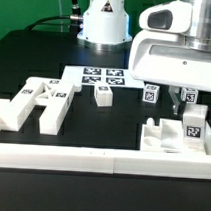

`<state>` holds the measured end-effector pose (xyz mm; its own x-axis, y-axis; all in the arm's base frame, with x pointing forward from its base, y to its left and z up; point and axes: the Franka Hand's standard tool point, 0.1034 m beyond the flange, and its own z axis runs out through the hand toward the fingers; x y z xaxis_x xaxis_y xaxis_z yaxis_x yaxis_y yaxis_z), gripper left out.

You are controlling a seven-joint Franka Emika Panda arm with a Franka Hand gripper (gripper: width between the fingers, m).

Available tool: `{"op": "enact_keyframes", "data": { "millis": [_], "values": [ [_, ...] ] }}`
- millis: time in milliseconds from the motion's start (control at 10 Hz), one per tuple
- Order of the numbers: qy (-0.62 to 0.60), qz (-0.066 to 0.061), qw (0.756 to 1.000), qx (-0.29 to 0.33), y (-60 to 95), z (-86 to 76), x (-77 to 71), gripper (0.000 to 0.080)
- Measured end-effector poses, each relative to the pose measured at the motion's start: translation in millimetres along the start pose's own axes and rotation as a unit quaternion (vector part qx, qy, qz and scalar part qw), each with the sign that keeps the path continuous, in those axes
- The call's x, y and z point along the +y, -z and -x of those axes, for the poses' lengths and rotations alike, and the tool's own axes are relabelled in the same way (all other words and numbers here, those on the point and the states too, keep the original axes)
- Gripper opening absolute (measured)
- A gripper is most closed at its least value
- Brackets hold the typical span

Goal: Assemble chair

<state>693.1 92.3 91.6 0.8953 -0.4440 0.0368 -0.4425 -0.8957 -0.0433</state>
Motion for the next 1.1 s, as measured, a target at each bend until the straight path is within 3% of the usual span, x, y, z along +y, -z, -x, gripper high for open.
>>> {"op": "enact_keyframes", "data": {
  "millis": [300, 600, 900, 1100],
  "values": [
    [-0.132, -0.001, 0.991, 0.0, -0.7, 4.0, -6.5, 0.0295],
    [-0.282, -0.006, 0.959, -0.005, -0.9, 7.8, -12.0, 0.0295],
    [-0.362, -0.007, 0.932, -0.009, -0.9, 8.0, -11.7, 0.0295],
    [-0.368, -0.008, 0.93, -0.01, -1.2, 7.9, -11.2, 0.03]
  ]
}}
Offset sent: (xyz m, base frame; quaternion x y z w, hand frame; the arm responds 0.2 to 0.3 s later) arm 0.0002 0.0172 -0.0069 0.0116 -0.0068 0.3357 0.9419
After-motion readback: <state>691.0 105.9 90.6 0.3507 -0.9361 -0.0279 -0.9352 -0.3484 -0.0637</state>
